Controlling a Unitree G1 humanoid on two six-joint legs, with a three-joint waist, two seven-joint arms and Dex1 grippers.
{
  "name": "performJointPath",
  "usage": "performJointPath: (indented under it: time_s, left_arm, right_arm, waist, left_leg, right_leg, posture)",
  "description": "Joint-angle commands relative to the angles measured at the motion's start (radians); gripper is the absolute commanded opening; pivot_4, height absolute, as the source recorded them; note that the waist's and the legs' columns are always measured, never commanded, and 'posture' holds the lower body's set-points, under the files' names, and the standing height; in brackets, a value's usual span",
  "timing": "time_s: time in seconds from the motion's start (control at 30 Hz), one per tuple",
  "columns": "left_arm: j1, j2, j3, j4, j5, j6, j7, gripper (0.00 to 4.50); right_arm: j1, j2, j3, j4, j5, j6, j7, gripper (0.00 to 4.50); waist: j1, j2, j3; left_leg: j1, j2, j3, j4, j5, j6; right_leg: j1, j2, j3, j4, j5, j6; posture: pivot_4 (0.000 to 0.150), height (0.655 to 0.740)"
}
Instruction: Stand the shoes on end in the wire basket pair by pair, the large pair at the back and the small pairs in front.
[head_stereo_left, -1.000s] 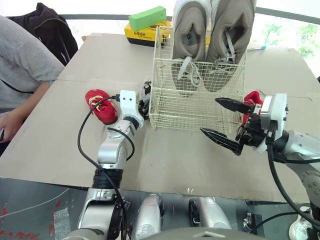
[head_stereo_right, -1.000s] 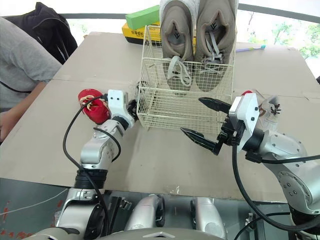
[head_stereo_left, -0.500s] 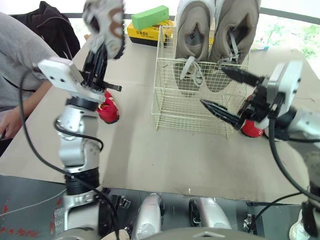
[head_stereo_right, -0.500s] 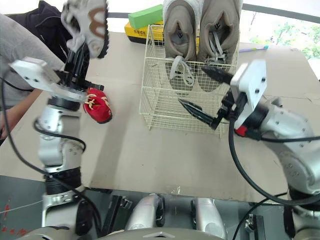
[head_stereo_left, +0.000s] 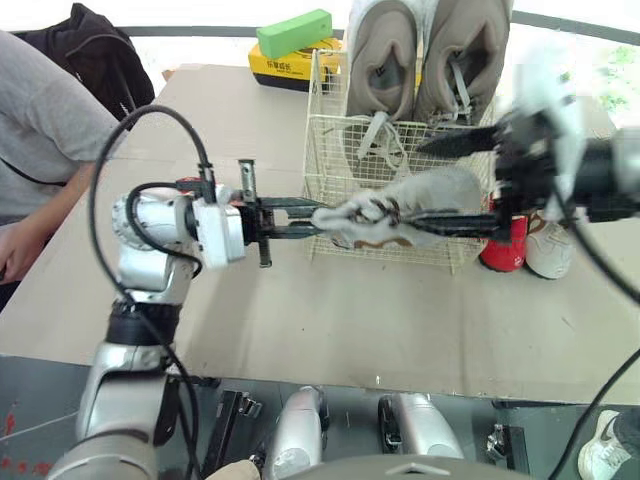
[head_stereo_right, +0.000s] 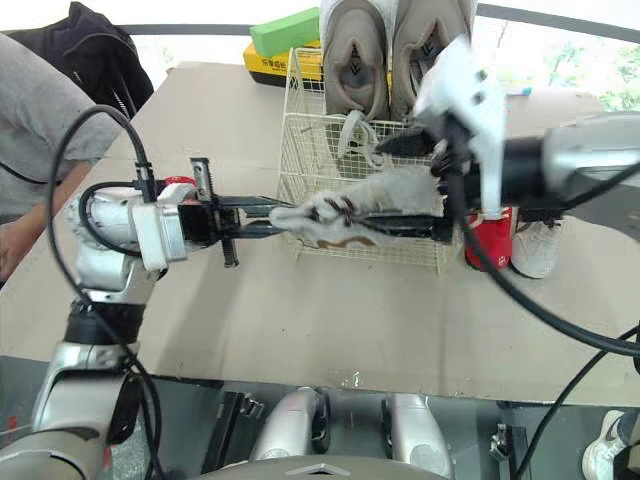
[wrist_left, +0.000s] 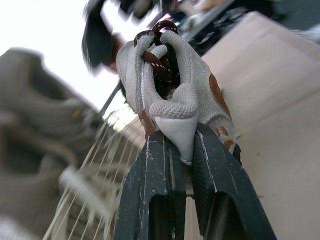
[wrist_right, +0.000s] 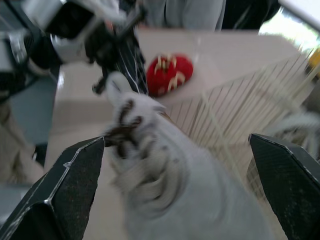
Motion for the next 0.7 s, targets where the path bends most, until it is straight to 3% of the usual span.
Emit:
performJointPath:
  time_s: [0.03,0.07,0.13,0.2,0.23,0.27,0.37,0.4,0.43,0.5,0.57,0.6,0.7]
  left_arm:
    - [-0.051,-0.029,-0.014,0.034,-0.028,-0.105,-0.060,0.00]
    - [-0.057,-0.034,-0.016,0.044,-0.028,-0.114,-0.066,0.00]
    - [-0.073,-0.053,-0.026,0.056,-0.032,-0.147,-0.082,0.00]
    - [-0.086,-0.065,-0.029,0.072,-0.035,-0.179,-0.090,0.00]
    - [-0.088,-0.065,-0.030,0.076,-0.037,-0.189,-0.093,0.00]
    - [-0.085,-0.056,-0.029,0.071,-0.049,-0.152,-0.092,0.00]
    - [-0.076,-0.034,-0.020,0.041,-0.078,-0.049,-0.061,0.00]
    - [-0.068,-0.034,-0.009,0.018,-0.092,0.016,-0.016,1.04]
    - [-0.049,-0.023,-0.001,-0.022,-0.133,0.159,0.059,1.40]
    - [0.015,0.050,-0.002,-0.139,-0.301,0.554,0.222,2.20]
    - [0.074,0.125,0.035,-0.250,-0.593,0.912,0.454,3.10]
    - [0.109,0.166,0.058,-0.289,-0.736,1.052,0.544,3.10]
    - [0.266,0.218,0.125,-0.369,-0.964,1.258,0.680,3.10]
  right_arm:
    - [-0.043,0.005,0.046,0.048,-0.105,0.003,0.051,4.50]
    - [-0.045,0.005,0.052,0.054,-0.119,0.007,0.065,4.50]
    - [-0.011,-0.061,0.080,0.022,-0.151,0.005,0.162,3.97]
    - [0.028,-0.104,0.086,-0.002,-0.175,-0.012,0.226,3.21]
    - [0.038,-0.106,0.079,-0.004,-0.180,-0.015,0.233,2.58]
    - [0.046,-0.106,0.071,-0.004,-0.184,-0.017,0.237,2.44]
    - [0.072,-0.100,0.044,-0.011,-0.191,-0.017,0.244,1.24]
    - [0.085,-0.093,0.027,-0.014,-0.184,-0.009,0.235,0.76]
    - [0.100,-0.087,0.008,-0.014,-0.171,0.003,0.223,0.36]
    - [0.137,-0.062,-0.049,-0.008,-0.135,0.032,0.189,0.00]
    - [0.180,-0.012,-0.143,0.005,-0.066,0.079,0.120,0.00]
    - [0.202,0.017,-0.195,0.007,-0.033,0.093,0.083,0.00]
    - [0.253,0.117,-0.337,0.008,0.083,0.130,-0.055,0.00]
  waist:
    - [0.002,0.000,0.000]
    - [0.004,0.000,0.000]
    - [0.007,0.001,0.000]
    - [0.013,0.001,0.001]
    - [0.012,0.001,0.001]
    - [0.010,0.001,0.001]
    - [0.002,0.001,0.001]
    - [0.002,0.001,0.001]
    - [0.002,0.001,0.001]
    - [-0.001,0.001,0.001]
    - [-0.005,0.001,0.001]
    - [-0.011,0.001,0.001]
    - [-0.019,0.002,0.002]
  left_leg:
    - [-0.001,0.000,0.000,0.000,0.000,0.000]
    - [-0.001,0.000,0.000,0.000,0.000,0.000]
    - [-0.002,0.000,0.000,0.000,0.000,0.000]
    - [-0.004,0.000,0.000,0.000,0.000,0.000]
    - [-0.005,0.000,0.000,0.001,0.000,0.000]
    - [-0.005,0.000,0.001,0.002,0.000,0.000]
    - [-0.005,0.000,0.001,0.003,0.000,0.000]
    - [-0.005,0.001,0.001,0.004,0.000,0.001]
    - [-0.005,0.001,0.000,0.004,0.000,0.001]
    - [-0.005,0.002,-0.001,0.005,0.000,0.000]
    - [-0.005,0.003,-0.003,0.005,0.000,0.000]
    - [-0.005,0.003,-0.005,0.005,0.000,0.000]
    - [-0.005,0.004,-0.008,0.005,0.000,0.000]
  right_leg:
    - [0.000,0.000,0.000,0.000,0.000,0.000]
    - [-0.001,0.000,-0.001,0.000,0.000,0.000]
    - [-0.001,0.001,-0.002,0.000,0.000,0.000]
    - [-0.001,0.000,-0.005,-0.001,0.000,0.001]
    - [-0.001,0.000,-0.006,-0.001,-0.001,0.001]
    - [-0.001,0.000,-0.006,0.000,-0.001,0.001]
    - [-0.001,0.000,-0.006,0.000,0.000,0.001]
    - [-0.001,0.000,-0.007,0.001,0.000,0.001]
    - [-0.001,0.000,-0.007,0.001,0.000,0.001]
    - [-0.001,0.000,-0.007,0.002,-0.001,0.001]
    - [0.000,-0.002,-0.007,0.002,-0.001,0.002]
    - [0.000,-0.002,-0.008,0.002,-0.001,0.002]
    - [0.001,-0.003,-0.011,0.003,-0.002,0.004]
  posture:
    - [0.150,0.7400]
    - [0.150,0.7400]
    - [0.150,0.7400]
    - [0.150,0.7400]
    - [0.150,0.7400]
    - [0.150,0.7400]
    - [0.150,0.7400]
    - [0.150,0.7400]
    - [0.150,0.7400]
    - [0.150,0.7400]
    - [0.150,0.7400]
    - [0.150,0.7400]
    - [0.150,0.7400]
